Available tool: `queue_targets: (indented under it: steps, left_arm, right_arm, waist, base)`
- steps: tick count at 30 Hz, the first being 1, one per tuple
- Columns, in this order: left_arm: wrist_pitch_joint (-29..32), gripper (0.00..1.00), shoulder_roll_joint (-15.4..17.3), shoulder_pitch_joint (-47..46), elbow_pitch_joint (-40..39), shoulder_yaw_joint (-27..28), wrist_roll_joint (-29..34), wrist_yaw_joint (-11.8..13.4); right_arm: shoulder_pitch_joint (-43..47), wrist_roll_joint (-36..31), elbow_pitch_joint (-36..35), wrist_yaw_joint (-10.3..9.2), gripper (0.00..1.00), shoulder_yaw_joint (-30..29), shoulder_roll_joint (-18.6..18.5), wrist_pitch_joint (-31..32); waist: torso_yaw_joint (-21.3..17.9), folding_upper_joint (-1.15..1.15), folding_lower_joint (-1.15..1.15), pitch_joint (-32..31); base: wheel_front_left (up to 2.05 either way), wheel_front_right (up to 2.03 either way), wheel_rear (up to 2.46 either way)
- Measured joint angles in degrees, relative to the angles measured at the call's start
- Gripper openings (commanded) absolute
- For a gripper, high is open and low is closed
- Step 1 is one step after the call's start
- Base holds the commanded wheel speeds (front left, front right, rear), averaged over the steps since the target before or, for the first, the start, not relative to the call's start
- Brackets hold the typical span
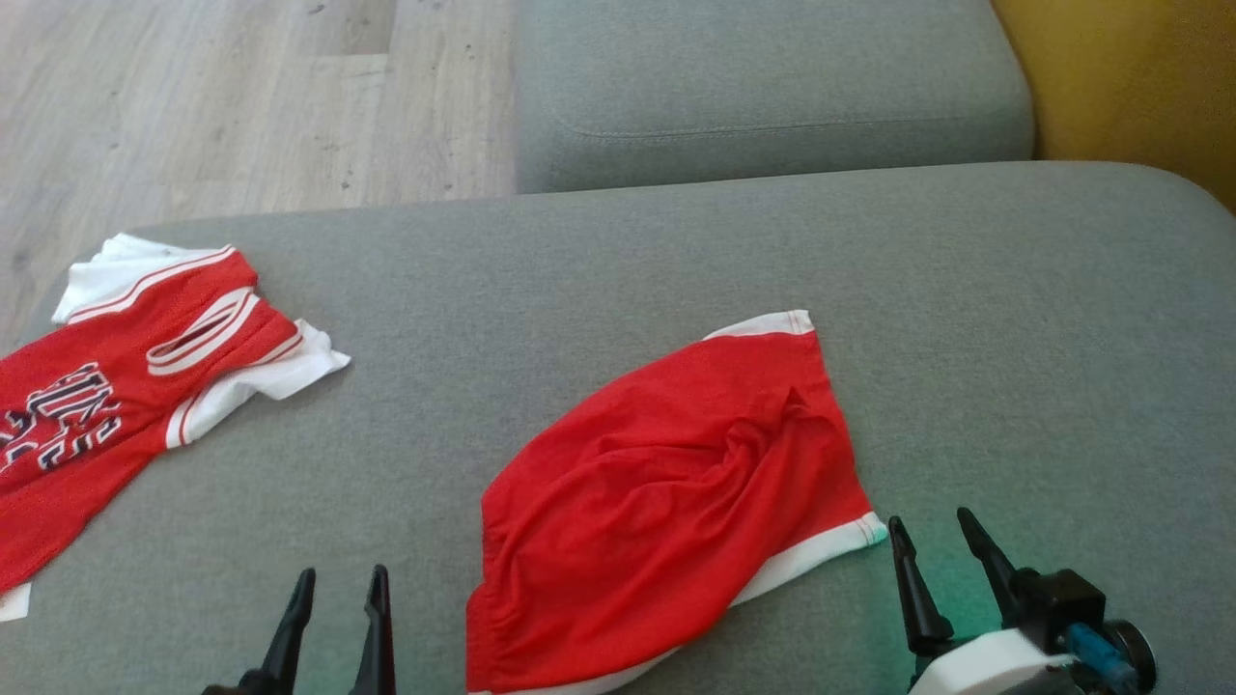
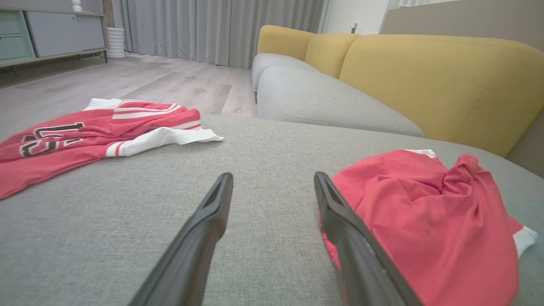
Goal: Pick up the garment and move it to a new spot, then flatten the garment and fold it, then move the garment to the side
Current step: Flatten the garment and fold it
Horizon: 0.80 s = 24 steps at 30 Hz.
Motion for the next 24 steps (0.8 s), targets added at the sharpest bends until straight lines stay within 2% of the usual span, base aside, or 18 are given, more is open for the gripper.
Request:
queue_targets:
  steps: [8, 11, 13, 20, 24]
  left_arm:
    - [0.00, 1.00, -0.25, -0.53, 2.41, -0.35, 0.53, -0.48]
    - [1.05, 1.00, 0.26, -0.27, 2.89, -2.09, -3.15, -0.49]
    - [4.58, 1.00, 1.49, 0.29, 0.73, -3.91, -6.65, -0.82]
    - [22.57, 1.00, 11.26, 6.16, -11.50, -9.27, -15.55, -0.90]
    - [28.35, 1.00, 12.26, 8.21, -17.19, -12.18, -21.84, -0.91]
  right_arm:
    - [-0.13, 0.03, 0.20, 0.00, 1.00, 0.19, 0.04, 0.00]
    - [-0.42, 0.18, 0.47, 0.00, 1.00, 0.35, 0.07, 0.02]
    - [-1.25, -0.03, 1.18, 0.00, 1.00, 0.51, -0.03, 1.65]
    - [-5.93, 0.60, 4.79, 0.00, 1.00, 5.20, -2.53, 11.56]
    - [-6.14, 1.12, 6.80, 0.01, 1.00, 6.57, -3.46, 14.44]
  waist:
    - [-1.04, 0.00, 0.00, 0.21]
    - [-1.40, 0.00, 0.00, 0.13]
    - [-1.43, 0.00, 0.00, 0.11]
    - [-0.17, 0.00, 0.00, 0.24]
    - [1.02, 0.00, 0.00, 0.53]
  base:
    - [0.00, 0.00, 0.00]
    - [0.00, 0.00, 0.00]
    - [0.00, 0.00, 0.00]
    - [0.00, 0.00, 0.00]
    - [0.00, 0.00, 0.00]
